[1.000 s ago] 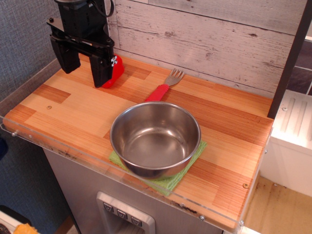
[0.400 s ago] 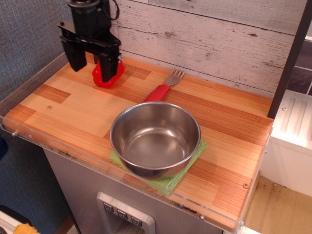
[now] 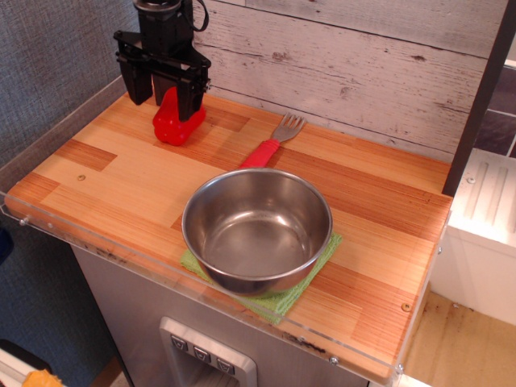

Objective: Place the pepper inside of the pot.

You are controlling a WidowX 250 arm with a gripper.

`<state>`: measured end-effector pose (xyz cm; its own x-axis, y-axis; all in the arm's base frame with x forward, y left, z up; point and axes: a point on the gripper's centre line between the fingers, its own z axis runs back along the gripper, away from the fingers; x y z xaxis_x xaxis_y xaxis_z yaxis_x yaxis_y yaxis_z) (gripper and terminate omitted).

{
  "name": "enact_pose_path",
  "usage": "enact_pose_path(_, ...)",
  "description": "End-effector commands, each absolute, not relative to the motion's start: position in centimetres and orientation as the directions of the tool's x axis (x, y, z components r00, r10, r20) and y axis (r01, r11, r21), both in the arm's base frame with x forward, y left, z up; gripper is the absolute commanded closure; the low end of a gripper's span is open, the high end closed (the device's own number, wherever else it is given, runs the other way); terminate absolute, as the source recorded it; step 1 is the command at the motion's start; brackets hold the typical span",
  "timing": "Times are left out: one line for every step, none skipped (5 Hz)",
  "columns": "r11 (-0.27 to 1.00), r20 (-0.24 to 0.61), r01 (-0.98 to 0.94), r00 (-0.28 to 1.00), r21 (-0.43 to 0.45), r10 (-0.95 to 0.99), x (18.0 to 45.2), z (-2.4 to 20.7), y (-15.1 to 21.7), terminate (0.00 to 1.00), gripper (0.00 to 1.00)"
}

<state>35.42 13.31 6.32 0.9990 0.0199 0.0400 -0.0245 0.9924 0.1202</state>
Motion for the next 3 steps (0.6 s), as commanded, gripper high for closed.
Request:
enact_pose_path(0.986, 0.085, -0.111, 0.991, 0.128, 0.101, 36.5, 7.2, 16.2, 0.00, 0.00)
enact_pose_path(0.986, 0.061, -0.115, 0.992, 0.119, 0.108, 36.7, 5.9, 16.2, 0.00, 0.00)
enact_pose_path(0.985, 0.047, -0.129, 0.991, 0.112, 0.124, 36.8, 4.7, 16.2, 0.00, 0.00)
